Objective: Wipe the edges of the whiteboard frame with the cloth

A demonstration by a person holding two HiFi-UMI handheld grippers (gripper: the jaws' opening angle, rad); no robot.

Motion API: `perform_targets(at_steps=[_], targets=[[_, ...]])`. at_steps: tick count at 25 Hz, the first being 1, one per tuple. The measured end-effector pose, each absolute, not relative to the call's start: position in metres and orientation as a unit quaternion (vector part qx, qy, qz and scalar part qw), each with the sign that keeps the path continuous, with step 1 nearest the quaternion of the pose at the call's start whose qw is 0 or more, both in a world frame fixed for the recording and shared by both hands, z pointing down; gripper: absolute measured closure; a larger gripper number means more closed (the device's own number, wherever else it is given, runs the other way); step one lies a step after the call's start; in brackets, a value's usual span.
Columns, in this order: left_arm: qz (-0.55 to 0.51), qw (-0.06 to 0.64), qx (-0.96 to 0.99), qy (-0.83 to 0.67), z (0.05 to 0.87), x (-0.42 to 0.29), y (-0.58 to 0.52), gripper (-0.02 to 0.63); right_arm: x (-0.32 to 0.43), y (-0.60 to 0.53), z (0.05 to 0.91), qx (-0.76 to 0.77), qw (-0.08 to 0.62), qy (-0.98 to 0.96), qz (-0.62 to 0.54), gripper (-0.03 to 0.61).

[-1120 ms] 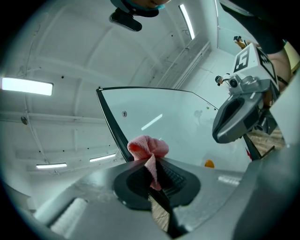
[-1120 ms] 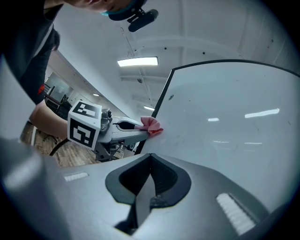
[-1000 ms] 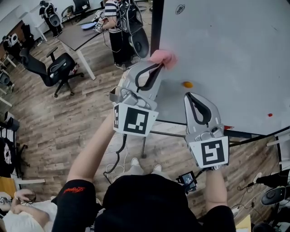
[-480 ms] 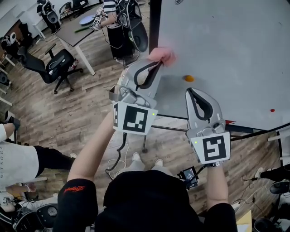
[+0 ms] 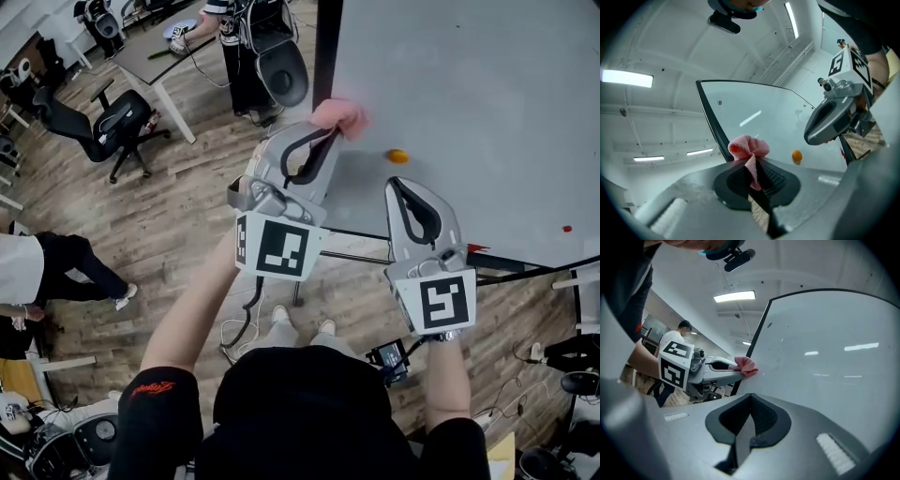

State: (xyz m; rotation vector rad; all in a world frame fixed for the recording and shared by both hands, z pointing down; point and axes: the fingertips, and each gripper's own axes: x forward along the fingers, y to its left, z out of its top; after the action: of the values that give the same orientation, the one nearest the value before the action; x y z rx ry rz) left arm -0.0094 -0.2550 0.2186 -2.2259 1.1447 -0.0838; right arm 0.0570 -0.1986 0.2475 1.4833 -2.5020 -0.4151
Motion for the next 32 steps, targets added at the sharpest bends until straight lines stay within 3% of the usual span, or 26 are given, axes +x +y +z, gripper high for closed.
perform_targets(at_steps=[32], targets=[[-0.054,0.277,-0.854,0.437,0.270,-0.008,-0.255,0.597,0.056,-0.210,0.289,0.494,0.110,-0.856,-0.101,0.577]])
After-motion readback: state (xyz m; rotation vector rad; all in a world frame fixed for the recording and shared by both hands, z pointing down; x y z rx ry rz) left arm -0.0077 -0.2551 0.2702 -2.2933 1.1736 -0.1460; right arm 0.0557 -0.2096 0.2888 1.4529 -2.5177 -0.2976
